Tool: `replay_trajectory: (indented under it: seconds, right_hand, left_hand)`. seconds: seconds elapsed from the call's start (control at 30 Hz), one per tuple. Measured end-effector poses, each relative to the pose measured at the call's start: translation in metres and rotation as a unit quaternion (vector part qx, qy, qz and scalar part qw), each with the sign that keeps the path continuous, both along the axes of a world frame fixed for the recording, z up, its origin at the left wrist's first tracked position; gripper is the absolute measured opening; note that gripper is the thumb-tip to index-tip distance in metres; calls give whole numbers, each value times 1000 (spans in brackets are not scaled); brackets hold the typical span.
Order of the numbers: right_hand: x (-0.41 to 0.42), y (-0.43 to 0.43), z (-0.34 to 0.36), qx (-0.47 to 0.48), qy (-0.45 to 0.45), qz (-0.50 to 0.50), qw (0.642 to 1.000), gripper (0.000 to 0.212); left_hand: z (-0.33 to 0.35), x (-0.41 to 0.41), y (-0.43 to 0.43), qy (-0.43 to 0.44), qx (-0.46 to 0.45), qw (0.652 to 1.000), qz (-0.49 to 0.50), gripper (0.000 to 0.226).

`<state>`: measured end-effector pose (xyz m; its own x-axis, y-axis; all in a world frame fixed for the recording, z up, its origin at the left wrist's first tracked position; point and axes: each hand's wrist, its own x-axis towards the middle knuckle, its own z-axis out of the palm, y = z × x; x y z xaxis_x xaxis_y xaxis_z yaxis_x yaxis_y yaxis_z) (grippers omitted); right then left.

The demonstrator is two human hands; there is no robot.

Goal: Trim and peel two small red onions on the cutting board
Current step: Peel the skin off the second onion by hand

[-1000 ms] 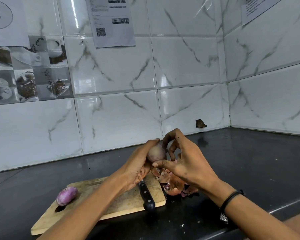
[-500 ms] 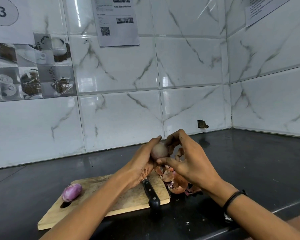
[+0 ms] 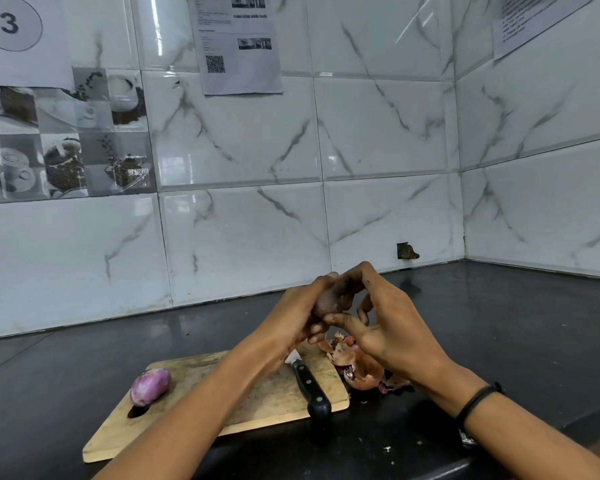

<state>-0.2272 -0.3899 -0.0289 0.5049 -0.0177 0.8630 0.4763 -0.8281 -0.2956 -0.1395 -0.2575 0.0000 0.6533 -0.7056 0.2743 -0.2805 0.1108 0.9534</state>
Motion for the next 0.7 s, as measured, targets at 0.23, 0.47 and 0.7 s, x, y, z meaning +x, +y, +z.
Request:
replay_trajectory:
  seconds: [0.23, 0.47, 0.7]
  right_hand:
    - [0, 1, 1, -4, 1, -2, 1000, 34]
    - [4, 0, -2, -31, 5, -13, 999, 25]
    - [-2, -2, 2, 17, -21, -12, 1000, 41]
  left_hand:
    - [-3, -7, -3, -2, 10, 1000, -10, 56]
    - [-5, 1, -5, 19, 7, 1000, -20, 58]
    - [-2, 2, 0, -6, 36, 999, 16, 59]
